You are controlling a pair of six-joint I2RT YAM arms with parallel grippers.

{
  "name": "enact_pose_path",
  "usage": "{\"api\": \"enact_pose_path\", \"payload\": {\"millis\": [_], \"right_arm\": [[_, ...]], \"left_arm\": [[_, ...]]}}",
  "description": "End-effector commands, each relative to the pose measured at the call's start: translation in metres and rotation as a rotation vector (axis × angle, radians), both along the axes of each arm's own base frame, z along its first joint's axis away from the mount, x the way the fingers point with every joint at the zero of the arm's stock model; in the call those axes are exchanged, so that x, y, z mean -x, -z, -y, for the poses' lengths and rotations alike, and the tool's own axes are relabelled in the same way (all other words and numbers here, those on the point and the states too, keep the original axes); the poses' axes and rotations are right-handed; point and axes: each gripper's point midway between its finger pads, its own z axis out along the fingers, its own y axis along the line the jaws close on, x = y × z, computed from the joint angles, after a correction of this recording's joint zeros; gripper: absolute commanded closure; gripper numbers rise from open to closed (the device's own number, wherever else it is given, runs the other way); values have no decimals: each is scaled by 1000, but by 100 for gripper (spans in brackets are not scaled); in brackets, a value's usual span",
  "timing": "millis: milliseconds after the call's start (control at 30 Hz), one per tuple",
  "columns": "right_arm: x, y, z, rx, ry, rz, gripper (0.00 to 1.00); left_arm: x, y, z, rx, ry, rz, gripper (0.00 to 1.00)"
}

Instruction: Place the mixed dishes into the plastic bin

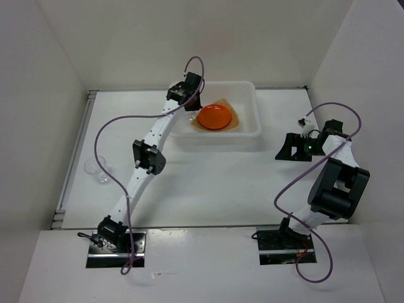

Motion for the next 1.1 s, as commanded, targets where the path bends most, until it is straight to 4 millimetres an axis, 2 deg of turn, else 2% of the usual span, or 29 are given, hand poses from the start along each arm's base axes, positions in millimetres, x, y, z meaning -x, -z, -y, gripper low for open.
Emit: {"api": "enact_pose_path", "payload": {"millis": [0, 33, 167, 200, 233, 333, 367, 433, 467, 533, 567, 633, 667, 700, 733, 767, 800, 833, 900, 933, 1000, 1033, 1067], "right_arm": [[-7, -8, 3, -9, -10, 41, 2], [-7, -8, 3, -9, -10, 41, 2], [-7, -8, 3, -9, -10, 41, 2], [-7, -8, 3, -9, -10, 41, 2], [-7, -9, 2, -12, -19, 50, 2], [-9, -5, 3, -19, -19, 38, 2], [-7, -5, 3, -23, -19, 30, 2], [-7, -2, 2, -27, -18, 21, 2], [-7, -2, 2, -27, -18, 21, 2], [-7, 0, 2, -31, -18, 13, 2], [-9, -2, 4, -23, -25, 26, 2], [-8, -3, 2, -35, -27, 22, 2], [-8, -3, 2, -35, -27, 22, 2], [-8, -3, 2, -35, -27, 22, 2], [-8, -4, 3, -40, -29, 33, 2], [-6, -1, 2, -49, -28, 16, 2], [-7, -2, 1, -59, -31, 21, 2], [-7, 0, 0, -66, -40, 23, 2], [-5, 3, -1, -75, -39, 6, 2], [-6, 2, -2, -79, -49, 16, 2], [-6, 3, -2, -85, -49, 6, 2], [-6, 3, -2, -85, -49, 6, 2], [-6, 3, -2, -81, -55, 10, 2]], "left_arm": [[-10, -14, -17, -28, -64, 51, 95], [-10, -14, -17, -28, -64, 51, 90], [-11, -14, -23, -50, -87, 61, 87], [-11, -14, -23, -50, -87, 61, 82], [-13, -14, -28, -50, -97, 61, 66], [-12, -14, -25, -44, -76, 56, 51], [-12, -14, -25, -51, -70, 57, 34], [-11, -26, -21, -24, -51, 68, 16], [-10, -44, -21, -11, -52, 94, 8], [-9, -82, -29, -7, -79, 158, 5], [-4, -132, -42, -12, -120, 244, 5], [4, -179, -77, -30, -205, 309, 4], [15, -218, -102, -34, -267, 370, 4], [23, -226, -135, -59, -337, 352, 4], [32, -234, -156, -50, -406, 346, 4], [51, -243, -181, -64, -459, 315, 4], [56, -242, -214, -69, -530, 288, 2], [70, -255, -229, -61, -557, 282, 2], [86, -235, -258, -111, -624, 186, 1], [108, -206, -274, -187, -648, 66, 1], [126, -182, -289, -279, -689, 16, 1], [150, -196, -296, -263, -704, 49, 1], [164, -148, -302, -308, -693, -31, 1]]}}
